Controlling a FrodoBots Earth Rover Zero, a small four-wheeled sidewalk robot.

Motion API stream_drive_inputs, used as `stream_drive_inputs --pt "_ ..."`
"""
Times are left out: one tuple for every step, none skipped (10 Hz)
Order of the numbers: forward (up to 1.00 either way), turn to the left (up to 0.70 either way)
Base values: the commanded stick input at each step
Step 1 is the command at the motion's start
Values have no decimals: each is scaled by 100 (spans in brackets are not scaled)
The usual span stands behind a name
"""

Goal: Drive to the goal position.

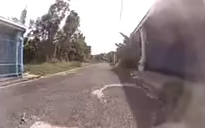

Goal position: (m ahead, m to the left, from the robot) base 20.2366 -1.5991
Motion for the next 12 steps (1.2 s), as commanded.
stream_drive_inputs --pt "85 0" --pt "85 0" --pt "85 0" --pt "85 0" --pt "85 0" --pt "85 0" --pt "85 -2" --pt "85 -14" --pt "85 -30" --pt "85 0" --pt "85 0" --pt "85 0"
